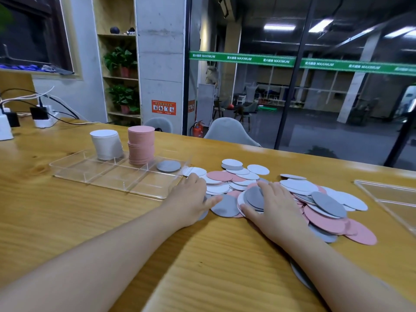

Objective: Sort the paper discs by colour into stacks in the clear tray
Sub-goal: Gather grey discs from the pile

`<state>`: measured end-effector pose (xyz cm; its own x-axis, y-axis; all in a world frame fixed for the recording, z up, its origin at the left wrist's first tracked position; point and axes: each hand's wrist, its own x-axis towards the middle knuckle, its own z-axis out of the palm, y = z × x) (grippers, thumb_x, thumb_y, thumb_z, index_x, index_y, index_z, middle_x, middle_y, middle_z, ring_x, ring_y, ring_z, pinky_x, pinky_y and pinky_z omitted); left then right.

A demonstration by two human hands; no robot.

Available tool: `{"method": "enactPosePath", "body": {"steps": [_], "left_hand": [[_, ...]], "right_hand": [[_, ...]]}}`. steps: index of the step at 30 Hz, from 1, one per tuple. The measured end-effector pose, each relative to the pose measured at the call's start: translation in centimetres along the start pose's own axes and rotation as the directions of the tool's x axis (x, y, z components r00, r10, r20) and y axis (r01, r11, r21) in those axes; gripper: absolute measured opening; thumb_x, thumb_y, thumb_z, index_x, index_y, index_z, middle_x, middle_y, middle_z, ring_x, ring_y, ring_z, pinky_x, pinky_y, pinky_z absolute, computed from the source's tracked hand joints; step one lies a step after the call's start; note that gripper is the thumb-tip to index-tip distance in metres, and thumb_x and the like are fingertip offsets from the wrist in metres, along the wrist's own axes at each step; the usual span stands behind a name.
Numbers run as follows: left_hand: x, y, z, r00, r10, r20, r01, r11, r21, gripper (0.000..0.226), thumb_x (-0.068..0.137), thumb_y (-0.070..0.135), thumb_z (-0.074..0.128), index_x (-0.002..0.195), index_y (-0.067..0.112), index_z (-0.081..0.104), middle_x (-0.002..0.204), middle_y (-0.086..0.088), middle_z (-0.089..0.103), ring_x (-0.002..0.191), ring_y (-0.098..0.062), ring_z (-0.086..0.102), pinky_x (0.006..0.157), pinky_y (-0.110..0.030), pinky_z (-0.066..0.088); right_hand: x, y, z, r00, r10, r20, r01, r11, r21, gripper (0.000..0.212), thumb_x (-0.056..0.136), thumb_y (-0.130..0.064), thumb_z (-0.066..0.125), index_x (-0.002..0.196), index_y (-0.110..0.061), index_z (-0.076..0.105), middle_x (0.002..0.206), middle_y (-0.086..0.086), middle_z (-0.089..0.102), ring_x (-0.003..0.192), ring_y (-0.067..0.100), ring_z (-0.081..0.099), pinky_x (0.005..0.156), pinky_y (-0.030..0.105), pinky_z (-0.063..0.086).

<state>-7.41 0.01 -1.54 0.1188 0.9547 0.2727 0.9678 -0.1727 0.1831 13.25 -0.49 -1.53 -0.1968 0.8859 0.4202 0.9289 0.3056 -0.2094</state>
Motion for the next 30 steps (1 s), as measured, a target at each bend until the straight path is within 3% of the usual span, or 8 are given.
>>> {"method": "enactPosePath", "body": {"steps": [4, 10, 16, 20, 22, 24, 26, 30], "left_hand": [[0.2, -0.1, 0.5, 0.998, -0.032, -0.056, 0.033, 0.999, 0.015, 0.042, 0.091, 0.060, 0.034, 0.087, 0.018, 0.035, 0.098, 0.001, 0.043, 0.101, -0.021, 0.043, 0.086, -0.034, 0.037], [0.1, -0.3, 0.8, 0.991, -0.031, -0.133, 0.014, 0.991, -0.130, 0.038, 0.091, 0.053, 0.044, 0.088, 0.016, 0.037, 0.092, 0.000, 0.047, 0.092, -0.020, 0.040, 0.078, -0.032, 0.035], [0.2, 0.1, 0.6, 0.983, -0.026, -0.183, 0.020, 0.999, -0.034, 0.039, 0.089, 0.052, 0.049, 0.109, 0.019, 0.045, 0.108, 0.003, 0.048, 0.109, -0.020, 0.039, 0.089, -0.027, 0.032], [0.4, -0.1, 0.3, 0.934, 0.025, -0.358, -0.025, 1.000, 0.005, 0.043, 0.076, 0.041, 0.073, 0.101, 0.009, 0.058, 0.096, -0.007, 0.058, 0.094, -0.033, 0.050, 0.086, -0.040, 0.046], [0.2, -0.5, -0.3, 0.962, -0.047, -0.270, 0.043, 0.999, -0.022, 0.045, 0.086, 0.044, 0.060, 0.115, 0.012, 0.051, 0.112, -0.005, 0.052, 0.109, -0.028, 0.042, 0.096, -0.027, 0.030], [0.2, -1.1, -0.6, 0.977, -0.064, -0.202, 0.058, 0.998, -0.036, 0.044, 0.090, 0.044, 0.054, 0.121, 0.013, 0.048, 0.119, -0.004, 0.049, 0.114, -0.025, 0.038, 0.094, -0.021, 0.021], [0.1, -1.3, -1.0, 0.985, -0.043, -0.168, 0.032, 0.997, -0.066, 0.041, 0.091, 0.042, 0.054, 0.120, 0.014, 0.049, 0.118, -0.004, 0.051, 0.113, -0.024, 0.040, 0.090, -0.020, 0.022], [-0.6, -1.6, -2.4, 0.999, -0.029, 0.031, 0.033, 0.992, -0.120, 0.042, 0.092, 0.044, 0.051, 0.128, 0.023, 0.044, 0.124, 0.001, 0.050, 0.112, -0.016, 0.046, 0.081, -0.022, 0.031]], "right_hand": [[0.0, 0.0, -0.3, 0.999, -0.032, 0.001, 0.032, 0.999, 0.018, 0.063, 0.088, -0.057, 0.047, 0.139, -0.025, 0.030, 0.142, -0.009, 0.034, 0.137, 0.015, 0.019, 0.109, 0.026, 0.017], [0.1, -0.2, -0.4, 0.997, -0.075, -0.019, 0.075, 0.997, 0.028, 0.058, 0.089, -0.055, 0.047, 0.137, -0.027, 0.031, 0.137, -0.010, 0.037, 0.130, 0.013, 0.026, 0.102, 0.023, 0.019], [0.2, -0.2, -0.3, 0.990, -0.135, -0.049, 0.137, 0.990, 0.022, 0.057, 0.088, -0.053, 0.051, 0.135, -0.026, 0.035, 0.138, -0.010, 0.037, 0.125, 0.011, 0.031, 0.101, 0.021, 0.019], [0.1, -0.4, -0.7, 0.990, -0.132, -0.043, 0.136, 0.982, 0.129, 0.055, 0.087, -0.045, 0.058, 0.134, -0.025, 0.037, 0.136, -0.010, 0.038, 0.125, 0.007, 0.032, 0.092, 0.016, 0.023], [0.1, -0.4, -0.8, 0.992, -0.123, -0.039, 0.128, 0.977, 0.172, 0.055, 0.086, -0.042, 0.061, 0.132, -0.024, 0.038, 0.133, -0.010, 0.039, 0.123, 0.006, 0.034, 0.085, 0.014, 0.023], [0.0, -0.4, -0.9, 0.993, -0.111, -0.046, 0.118, 0.972, 0.206, 0.054, 0.086, -0.041, 0.063, 0.132, -0.024, 0.039, 0.130, -0.011, 0.041, 0.121, 0.005, 0.036, 0.081, 0.012, 0.022], [0.0, -0.3, -0.8, 0.993, -0.099, -0.060, 0.110, 0.966, 0.232, 0.054, 0.084, -0.040, 0.066, 0.130, -0.024, 0.041, 0.124, -0.014, 0.042, 0.118, 0.004, 0.037, 0.079, 0.012, 0.022], [0.2, -0.3, -0.7, 0.987, -0.121, -0.101, 0.144, 0.954, 0.262, 0.058, 0.078, -0.037, 0.072, 0.126, -0.024, 0.042, 0.113, -0.019, 0.036, 0.113, 0.004, 0.039, 0.083, 0.010, 0.023]]}}
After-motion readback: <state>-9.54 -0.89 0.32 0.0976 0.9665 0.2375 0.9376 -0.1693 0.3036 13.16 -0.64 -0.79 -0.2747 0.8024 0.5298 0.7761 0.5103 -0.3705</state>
